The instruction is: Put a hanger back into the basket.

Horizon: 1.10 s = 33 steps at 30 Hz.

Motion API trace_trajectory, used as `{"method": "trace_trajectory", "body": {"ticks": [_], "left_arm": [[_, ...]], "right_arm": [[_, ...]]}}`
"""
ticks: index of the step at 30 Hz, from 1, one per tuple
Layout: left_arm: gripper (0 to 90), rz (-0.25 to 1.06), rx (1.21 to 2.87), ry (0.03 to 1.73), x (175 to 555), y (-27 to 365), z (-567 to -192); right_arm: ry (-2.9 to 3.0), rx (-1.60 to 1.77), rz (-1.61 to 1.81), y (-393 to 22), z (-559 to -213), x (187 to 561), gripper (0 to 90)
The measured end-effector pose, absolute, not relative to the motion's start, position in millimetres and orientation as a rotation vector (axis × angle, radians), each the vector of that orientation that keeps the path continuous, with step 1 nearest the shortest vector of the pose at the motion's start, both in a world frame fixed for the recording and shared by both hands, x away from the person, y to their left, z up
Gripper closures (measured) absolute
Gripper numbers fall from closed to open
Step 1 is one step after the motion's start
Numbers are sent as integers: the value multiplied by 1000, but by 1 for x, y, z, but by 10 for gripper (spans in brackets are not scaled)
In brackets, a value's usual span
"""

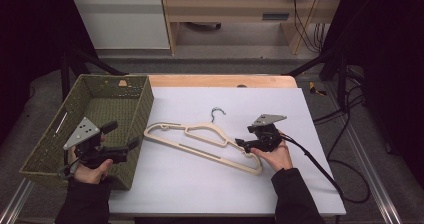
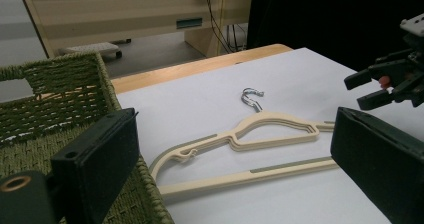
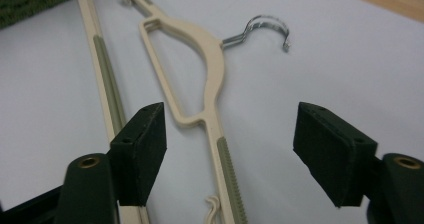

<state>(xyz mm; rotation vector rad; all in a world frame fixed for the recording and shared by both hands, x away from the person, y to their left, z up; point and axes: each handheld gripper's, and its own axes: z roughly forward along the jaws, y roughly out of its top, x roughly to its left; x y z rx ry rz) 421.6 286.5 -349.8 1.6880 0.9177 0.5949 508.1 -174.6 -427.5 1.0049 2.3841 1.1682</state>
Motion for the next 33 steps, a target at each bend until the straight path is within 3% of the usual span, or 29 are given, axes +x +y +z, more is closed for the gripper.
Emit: {"method": "trace_trajectory", "body": {"ticks": [8,22,33], "left_arm": [[50,592,1700,910,422,283,-350],[50,587,1715,909,424,279,-353],[52,582,1718,910,425,277,-354]], "right_arm": [[2474,1020,1070,-169,-448,515,419],[2598,1032,973,-168,-470,521,669],[2611,999,994,-171,-469,524,718]]}}
